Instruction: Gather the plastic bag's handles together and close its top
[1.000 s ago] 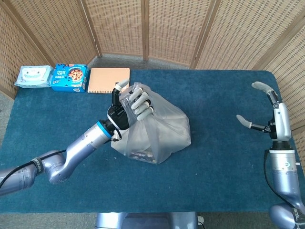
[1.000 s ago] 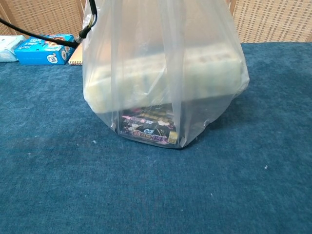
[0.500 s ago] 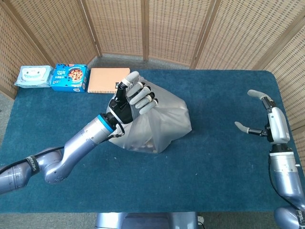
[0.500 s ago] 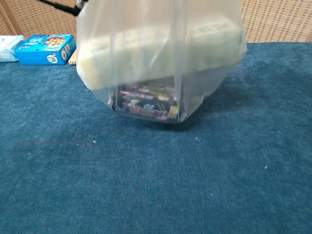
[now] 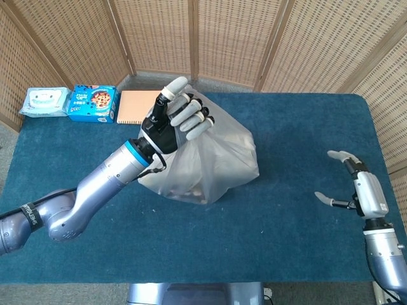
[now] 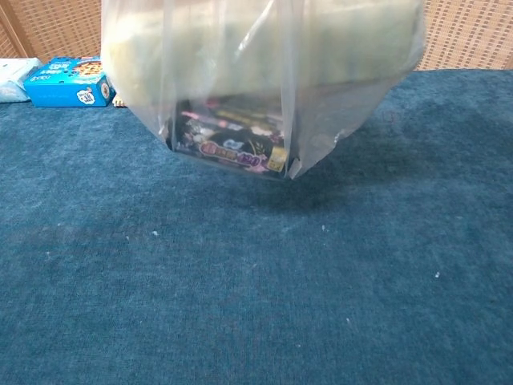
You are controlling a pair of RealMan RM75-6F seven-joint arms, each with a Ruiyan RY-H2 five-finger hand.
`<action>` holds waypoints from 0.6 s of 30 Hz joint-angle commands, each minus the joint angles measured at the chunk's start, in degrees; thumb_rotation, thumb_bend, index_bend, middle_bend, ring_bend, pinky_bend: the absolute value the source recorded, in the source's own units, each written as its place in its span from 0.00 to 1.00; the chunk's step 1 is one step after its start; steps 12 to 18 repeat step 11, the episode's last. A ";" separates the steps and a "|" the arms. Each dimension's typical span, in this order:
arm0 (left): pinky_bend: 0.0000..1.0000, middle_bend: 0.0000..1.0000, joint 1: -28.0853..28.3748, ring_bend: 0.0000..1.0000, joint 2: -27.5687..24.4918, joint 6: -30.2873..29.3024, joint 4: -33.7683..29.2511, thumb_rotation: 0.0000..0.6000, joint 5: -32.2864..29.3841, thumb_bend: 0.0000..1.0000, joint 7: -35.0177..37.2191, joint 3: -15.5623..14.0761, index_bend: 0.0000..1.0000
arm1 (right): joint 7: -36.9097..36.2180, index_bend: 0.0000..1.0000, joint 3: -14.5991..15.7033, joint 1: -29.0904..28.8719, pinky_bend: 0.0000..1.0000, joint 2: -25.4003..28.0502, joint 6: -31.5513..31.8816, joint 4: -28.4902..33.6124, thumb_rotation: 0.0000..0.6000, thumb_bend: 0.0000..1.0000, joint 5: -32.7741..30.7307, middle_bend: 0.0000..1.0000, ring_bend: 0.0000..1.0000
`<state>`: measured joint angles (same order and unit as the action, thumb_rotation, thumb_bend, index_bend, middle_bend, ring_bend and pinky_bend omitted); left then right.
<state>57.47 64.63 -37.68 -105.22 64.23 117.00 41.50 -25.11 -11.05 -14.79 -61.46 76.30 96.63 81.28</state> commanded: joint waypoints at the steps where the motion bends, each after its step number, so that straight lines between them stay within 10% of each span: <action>1: 0.86 0.98 0.34 0.91 -0.89 1.48 -0.08 0.57 -1.86 0.44 -1.65 1.61 1.00 | -0.38 0.19 1.06 0.80 0.10 -0.58 0.48 -0.59 0.91 0.17 0.77 0.23 0.15; 18: 0.86 0.98 1.14 0.92 -2.23 4.10 0.26 0.57 -7.94 0.43 -6.87 6.04 1.00 | -0.34 0.19 2.01 1.10 0.10 -1.15 1.21 -1.57 0.91 0.17 2.48 0.23 0.15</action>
